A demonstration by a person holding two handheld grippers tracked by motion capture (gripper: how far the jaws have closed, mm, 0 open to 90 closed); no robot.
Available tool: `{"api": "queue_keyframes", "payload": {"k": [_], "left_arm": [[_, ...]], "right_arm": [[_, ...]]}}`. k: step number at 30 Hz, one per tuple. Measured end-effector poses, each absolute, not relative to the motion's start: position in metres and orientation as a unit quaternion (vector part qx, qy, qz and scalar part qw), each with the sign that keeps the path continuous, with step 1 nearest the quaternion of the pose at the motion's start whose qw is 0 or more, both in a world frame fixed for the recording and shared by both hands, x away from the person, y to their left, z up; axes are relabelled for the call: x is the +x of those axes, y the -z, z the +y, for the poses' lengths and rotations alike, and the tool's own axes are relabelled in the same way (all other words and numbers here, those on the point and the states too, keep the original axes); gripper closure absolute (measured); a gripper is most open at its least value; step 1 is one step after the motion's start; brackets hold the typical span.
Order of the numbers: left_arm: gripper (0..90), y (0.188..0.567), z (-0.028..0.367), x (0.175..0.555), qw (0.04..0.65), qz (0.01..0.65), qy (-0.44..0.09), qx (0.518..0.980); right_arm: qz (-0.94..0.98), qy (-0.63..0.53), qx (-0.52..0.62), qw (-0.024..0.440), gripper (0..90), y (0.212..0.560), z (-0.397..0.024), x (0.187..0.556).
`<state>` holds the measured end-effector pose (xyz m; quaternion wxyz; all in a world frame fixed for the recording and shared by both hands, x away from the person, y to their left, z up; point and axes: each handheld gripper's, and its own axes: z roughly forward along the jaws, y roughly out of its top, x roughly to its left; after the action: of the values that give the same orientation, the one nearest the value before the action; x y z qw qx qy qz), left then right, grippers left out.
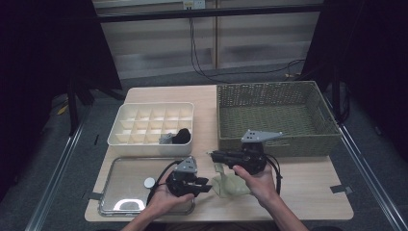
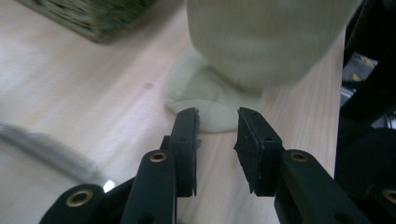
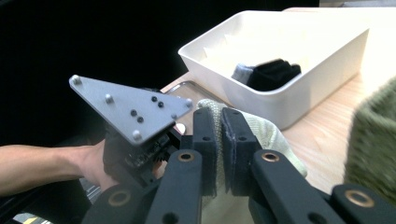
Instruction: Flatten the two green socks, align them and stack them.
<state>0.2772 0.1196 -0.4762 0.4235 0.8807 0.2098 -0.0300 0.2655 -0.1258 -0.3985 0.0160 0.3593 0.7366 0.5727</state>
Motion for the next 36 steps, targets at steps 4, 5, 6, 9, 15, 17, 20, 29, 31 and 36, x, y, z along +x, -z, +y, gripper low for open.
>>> {"api": "queue_keyframes", "payload": {"k": [4, 5, 6, 9, 15, 17, 20, 29, 31, 36], "left_arm": [[68.0, 0.470, 0.136, 0.282, 0.433, 0.227, 0.019, 0.872], [68.0, 0.469, 0.139, 0.283, 0.438, 0.231, 0.016, 0.869], [68.1, 0.469, 0.139, 0.283, 0.438, 0.231, 0.016, 0.869], [68.0, 0.468, 0.142, 0.284, 0.442, 0.233, 0.012, 0.866], [67.8, 0.469, 0.128, 0.282, 0.436, 0.220, 0.020, 0.872], [67.5, 0.469, 0.121, 0.281, 0.435, 0.214, 0.022, 0.874], [67.6, 0.470, 0.108, 0.279, 0.433, 0.202, 0.027, 0.878], [67.9, 0.484, 0.078, 0.278, 0.405, 0.174, 0.041, 0.896], [67.9, 0.488, 0.074, 0.279, 0.401, 0.170, 0.043, 0.899], [68.3, 0.493, 0.069, 0.276, 0.391, 0.168, 0.037, 0.904]], "right_arm": [[0.737, -0.583, 0.341, 0.015, 85.1, 0.384, -0.108, 0.271], [0.738, -0.584, 0.338, 0.019, 85.1, 0.383, -0.105, 0.272], [0.737, -0.586, 0.336, 0.019, 85.1, 0.382, -0.103, 0.272], [0.735, -0.586, 0.339, 0.019, 85.1, 0.384, -0.104, 0.272], [0.726, -0.581, 0.368, 0.014, 85.1, 0.406, -0.126, 0.269], [0.723, -0.581, 0.375, 0.015, 85.0, 0.411, -0.134, 0.268], [0.723, -0.573, 0.385, 0.018, 84.9, 0.420, -0.148, 0.264], [0.719, -0.559, 0.411, 0.033, 84.8, 0.438, -0.177, 0.256], [0.723, -0.546, 0.422, 0.035, 84.6, 0.447, -0.188, 0.254], [0.721, -0.532, 0.442, 0.033, 84.2, 0.463, -0.205, 0.247]]}}
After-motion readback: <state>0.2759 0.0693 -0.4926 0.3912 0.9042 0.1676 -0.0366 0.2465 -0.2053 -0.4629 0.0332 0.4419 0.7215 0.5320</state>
